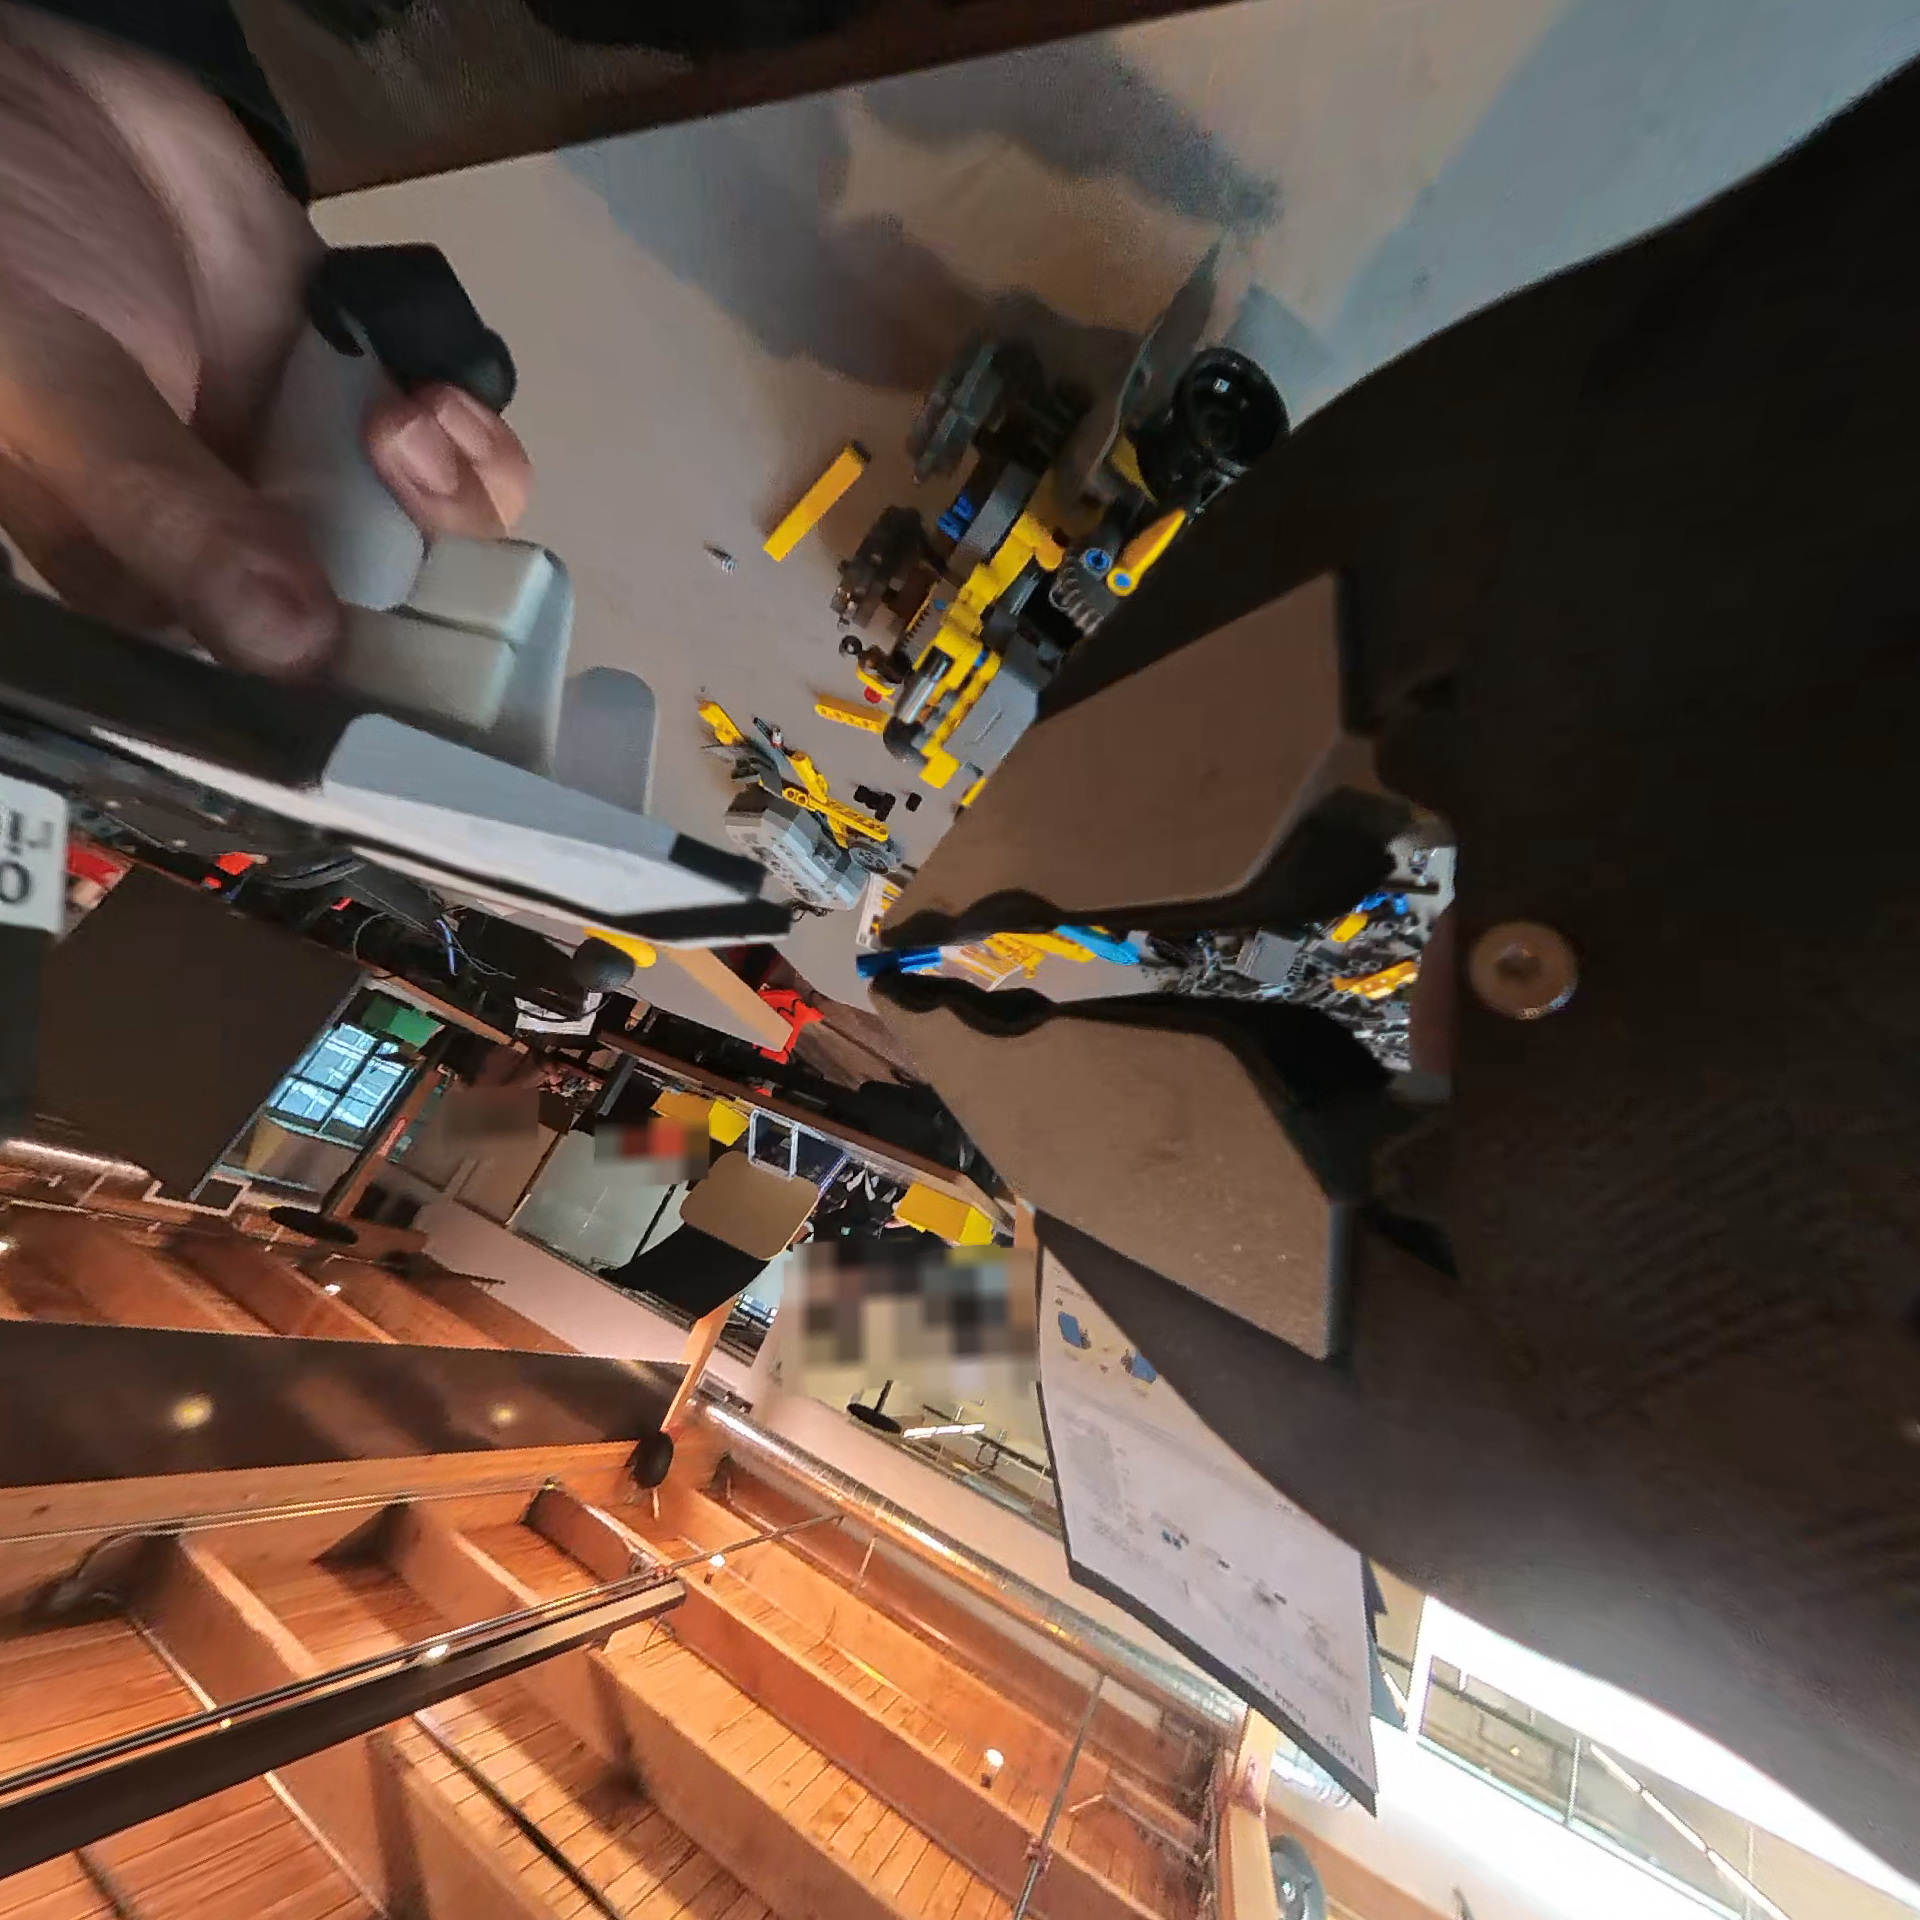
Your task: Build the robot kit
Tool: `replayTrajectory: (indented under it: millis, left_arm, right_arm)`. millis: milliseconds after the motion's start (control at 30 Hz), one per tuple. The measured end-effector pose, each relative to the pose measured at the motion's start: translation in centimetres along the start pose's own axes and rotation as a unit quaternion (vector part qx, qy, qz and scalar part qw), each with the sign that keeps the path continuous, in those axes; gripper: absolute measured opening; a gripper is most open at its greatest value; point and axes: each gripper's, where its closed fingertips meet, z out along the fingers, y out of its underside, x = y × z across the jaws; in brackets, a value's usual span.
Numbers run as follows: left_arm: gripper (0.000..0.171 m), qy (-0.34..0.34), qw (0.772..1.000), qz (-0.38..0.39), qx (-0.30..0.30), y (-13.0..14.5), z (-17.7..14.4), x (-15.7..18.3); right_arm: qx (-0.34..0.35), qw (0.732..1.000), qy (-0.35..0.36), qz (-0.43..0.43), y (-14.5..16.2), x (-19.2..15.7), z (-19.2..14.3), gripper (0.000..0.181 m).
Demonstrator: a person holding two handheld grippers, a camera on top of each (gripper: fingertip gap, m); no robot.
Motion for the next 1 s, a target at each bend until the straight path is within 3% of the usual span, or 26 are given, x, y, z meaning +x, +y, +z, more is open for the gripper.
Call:
replayTrajectory:
  millis: [567,733,867,933,1000]
  left_arm:
    - [0.001,0.014,0.999,0.035,0.011,-1.1,-0.2,1.8]
    - [0.001,0.021,1.0,0.014,0.015,-1.1,-0.1,2.0]
    - [0.002,0.034,0.998,-0.046,0.004,-0.7,0.4,2.5]
    - [0.015,0.038,0.996,-0.079,-0.024,0.3,0.8,2.8]
    - [0.017,0.042,0.991,-0.119,-0.047,1.2,0.6,3.3]
  right_arm:
    - [-0.015,0.999,-0.025,0.025,1.2,-0.4,0.7,0.005]
    - [-0.021,1.0,-0.01,0.009,1.4,-0.3,0.4,0.004]
    - [-0.045,0.998,0.035,-0.006,2.5,1.5,-0.5,0.004]
    - [-0.064,0.993,0.098,-0.024,3.2,4.2,-2.7,0.004]
    - [-0.08,0.98,0.178,-0.027,3.9,8.1,-6.5,0.004]
